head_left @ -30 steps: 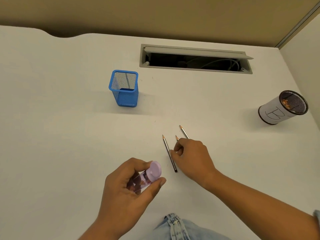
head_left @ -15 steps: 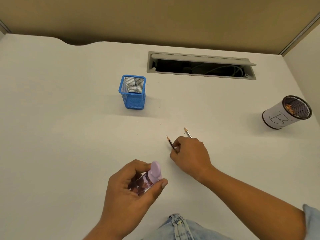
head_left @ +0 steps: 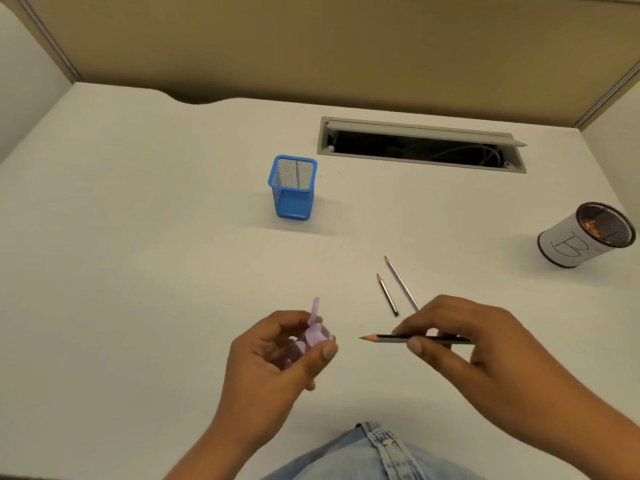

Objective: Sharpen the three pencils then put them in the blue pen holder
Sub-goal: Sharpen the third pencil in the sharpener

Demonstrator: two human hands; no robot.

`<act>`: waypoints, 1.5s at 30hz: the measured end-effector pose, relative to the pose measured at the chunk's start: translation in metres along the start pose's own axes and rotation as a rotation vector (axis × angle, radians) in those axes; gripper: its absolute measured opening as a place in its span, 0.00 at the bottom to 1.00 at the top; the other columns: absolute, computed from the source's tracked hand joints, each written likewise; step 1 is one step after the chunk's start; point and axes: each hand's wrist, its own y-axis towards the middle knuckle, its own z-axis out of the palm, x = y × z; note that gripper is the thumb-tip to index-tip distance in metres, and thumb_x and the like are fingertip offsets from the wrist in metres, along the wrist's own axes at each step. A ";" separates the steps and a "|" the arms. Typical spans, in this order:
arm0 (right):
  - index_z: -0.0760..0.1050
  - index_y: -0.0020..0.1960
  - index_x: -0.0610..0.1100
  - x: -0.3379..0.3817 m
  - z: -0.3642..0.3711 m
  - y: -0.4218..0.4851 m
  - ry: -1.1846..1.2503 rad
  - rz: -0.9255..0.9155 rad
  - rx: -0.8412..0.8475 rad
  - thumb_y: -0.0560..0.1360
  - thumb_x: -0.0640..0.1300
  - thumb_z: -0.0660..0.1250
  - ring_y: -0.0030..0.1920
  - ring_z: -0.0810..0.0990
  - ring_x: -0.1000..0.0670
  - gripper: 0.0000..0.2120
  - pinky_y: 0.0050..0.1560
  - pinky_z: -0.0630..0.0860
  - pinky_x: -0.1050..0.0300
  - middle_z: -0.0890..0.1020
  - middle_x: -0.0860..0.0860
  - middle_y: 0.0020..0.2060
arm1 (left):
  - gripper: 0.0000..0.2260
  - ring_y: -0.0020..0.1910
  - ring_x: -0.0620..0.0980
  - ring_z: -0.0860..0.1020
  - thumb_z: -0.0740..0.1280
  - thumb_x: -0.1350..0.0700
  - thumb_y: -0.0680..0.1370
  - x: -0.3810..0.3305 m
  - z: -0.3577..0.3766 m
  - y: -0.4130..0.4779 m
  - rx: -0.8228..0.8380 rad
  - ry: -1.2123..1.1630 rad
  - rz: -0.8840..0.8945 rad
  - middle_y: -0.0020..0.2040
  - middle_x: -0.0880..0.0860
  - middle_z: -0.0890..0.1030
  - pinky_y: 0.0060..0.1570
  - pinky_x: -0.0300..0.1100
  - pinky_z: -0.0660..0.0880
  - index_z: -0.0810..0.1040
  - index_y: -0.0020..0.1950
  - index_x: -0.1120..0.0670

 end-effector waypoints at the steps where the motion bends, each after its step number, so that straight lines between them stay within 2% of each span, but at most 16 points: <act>1: 0.80 0.48 0.63 0.004 -0.002 -0.005 -0.001 -0.021 -0.022 0.75 0.53 0.66 0.46 0.80 0.56 0.06 0.34 0.70 0.70 0.81 0.64 0.46 | 0.09 0.25 0.47 0.75 0.75 0.52 0.62 0.000 0.000 -0.002 0.001 0.007 0.011 0.37 0.51 0.86 0.28 0.41 0.78 0.85 0.42 0.47; 4: 0.80 0.49 0.64 0.009 -0.002 -0.015 -0.053 -0.072 -0.107 0.75 0.59 0.64 0.41 0.79 0.53 0.07 0.29 0.65 0.70 0.81 0.63 0.44 | 0.09 0.27 0.46 0.73 0.77 0.52 0.62 -0.001 0.000 -0.007 0.037 0.064 0.082 0.34 0.46 0.84 0.29 0.42 0.77 0.86 0.41 0.45; 6: 0.80 0.49 0.65 0.010 -0.001 -0.019 -0.120 -0.082 -0.152 0.76 0.59 0.65 0.40 0.78 0.56 0.05 0.33 0.61 0.70 0.80 0.65 0.42 | 0.08 0.28 0.42 0.74 0.77 0.55 0.63 -0.003 0.000 -0.010 0.069 0.087 0.129 0.33 0.44 0.83 0.30 0.35 0.74 0.86 0.41 0.47; 8: 0.80 0.50 0.64 0.014 0.000 -0.021 -0.194 -0.095 -0.184 0.75 0.57 0.64 0.40 0.76 0.61 0.07 0.35 0.63 0.65 0.79 0.67 0.41 | 0.09 0.29 0.42 0.75 0.77 0.55 0.62 -0.005 0.000 -0.012 0.083 0.104 0.155 0.34 0.44 0.84 0.31 0.31 0.72 0.86 0.41 0.49; 11: 0.80 0.50 0.63 0.016 0.003 -0.023 -0.259 -0.114 -0.205 0.75 0.58 0.60 0.41 0.72 0.65 0.11 0.39 0.69 0.61 0.78 0.67 0.40 | 0.09 0.30 0.42 0.76 0.80 0.54 0.63 -0.006 0.001 -0.014 0.102 0.120 0.195 0.35 0.44 0.84 0.31 0.30 0.71 0.86 0.41 0.50; 19: 0.80 0.50 0.63 0.021 0.005 -0.023 -0.348 -0.171 -0.202 0.75 0.57 0.60 0.39 0.73 0.61 0.11 0.39 0.71 0.61 0.78 0.65 0.41 | 0.11 0.32 0.45 0.76 0.78 0.47 0.64 -0.005 0.000 -0.014 0.130 0.169 0.237 0.37 0.48 0.85 0.30 0.34 0.71 0.86 0.43 0.49; 23: 0.81 0.50 0.62 0.021 0.005 -0.021 -0.389 -0.213 -0.200 0.73 0.53 0.67 0.39 0.76 0.58 0.07 0.37 0.75 0.56 0.79 0.64 0.41 | 0.10 0.32 0.44 0.76 0.78 0.47 0.63 -0.007 -0.002 -0.014 0.136 0.182 0.243 0.37 0.47 0.84 0.30 0.32 0.70 0.85 0.42 0.47; 26: 0.79 0.52 0.61 0.020 0.007 -0.019 -0.369 -0.255 -0.147 0.73 0.51 0.69 0.41 0.74 0.59 0.09 0.39 0.72 0.62 0.78 0.64 0.42 | 0.10 0.32 0.42 0.76 0.78 0.48 0.63 -0.012 0.000 -0.014 0.160 0.180 0.234 0.36 0.44 0.84 0.31 0.29 0.70 0.86 0.42 0.47; 29: 0.79 0.54 0.56 0.017 0.006 -0.017 -0.339 -0.295 -0.110 0.74 0.48 0.71 0.42 0.75 0.59 0.09 0.41 0.67 0.70 0.78 0.60 0.45 | 0.11 0.29 0.41 0.72 0.78 0.47 0.62 -0.015 0.000 -0.014 0.182 0.182 0.199 0.33 0.43 0.81 0.29 0.30 0.67 0.86 0.42 0.47; 33: 0.81 0.50 0.47 0.014 0.004 -0.013 -0.428 -0.476 -0.139 0.77 0.48 0.68 0.42 0.78 0.50 0.06 0.40 0.75 0.58 0.82 0.53 0.43 | 0.09 0.25 0.41 0.69 0.80 0.48 0.63 -0.022 -0.001 -0.017 0.223 0.086 0.051 0.30 0.44 0.81 0.26 0.30 0.66 0.86 0.39 0.49; 35: 0.82 0.48 0.44 0.010 0.002 -0.010 -0.499 -0.579 -0.169 0.79 0.47 0.66 0.38 0.77 0.46 0.09 0.36 0.74 0.53 0.82 0.50 0.40 | 0.08 0.24 0.40 0.70 0.78 0.50 0.61 -0.025 0.000 -0.018 0.268 0.024 -0.018 0.31 0.45 0.83 0.25 0.30 0.67 0.85 0.36 0.50; 37: 0.82 0.44 0.43 0.009 0.001 -0.006 -0.563 -0.652 -0.202 0.80 0.47 0.65 0.34 0.74 0.44 0.11 0.32 0.70 0.53 0.82 0.49 0.37 | 0.10 0.24 0.41 0.71 0.79 0.49 0.62 -0.027 0.002 -0.021 0.293 0.000 -0.036 0.30 0.47 0.83 0.27 0.31 0.69 0.82 0.35 0.51; 39: 0.80 0.42 0.44 0.012 -0.001 -0.005 -0.616 -0.686 -0.195 0.81 0.48 0.63 0.31 0.72 0.44 0.13 0.32 0.65 0.54 0.80 0.49 0.34 | 0.13 0.25 0.42 0.72 0.81 0.47 0.63 -0.023 0.004 -0.024 0.261 0.031 0.019 0.30 0.50 0.81 0.29 0.32 0.70 0.80 0.36 0.52; 42: 0.76 0.39 0.48 0.014 -0.003 -0.010 -0.610 -0.595 -0.085 0.81 0.52 0.59 0.28 0.69 0.46 0.15 0.27 0.64 0.55 0.76 0.53 0.29 | 0.11 0.27 0.42 0.74 0.78 0.49 0.63 -0.015 0.006 -0.026 0.195 0.155 0.237 0.30 0.45 0.78 0.29 0.32 0.71 0.78 0.35 0.49; 44: 0.69 0.38 0.55 0.014 0.002 -0.012 -0.465 -0.342 0.075 0.79 0.57 0.60 0.27 0.68 0.52 0.12 0.28 0.65 0.57 0.73 0.55 0.27 | 0.10 0.30 0.42 0.75 0.79 0.52 0.65 -0.009 0.006 -0.023 0.199 0.311 0.488 0.32 0.45 0.77 0.31 0.33 0.74 0.78 0.37 0.51; 45: 0.68 0.37 0.56 0.013 0.003 -0.012 -0.283 -0.167 0.204 0.77 0.57 0.62 0.28 0.67 0.53 0.12 0.30 0.65 0.57 0.73 0.56 0.27 | 0.10 0.31 0.42 0.75 0.79 0.53 0.66 -0.006 0.006 -0.022 0.227 0.391 0.597 0.33 0.47 0.77 0.32 0.33 0.75 0.79 0.38 0.53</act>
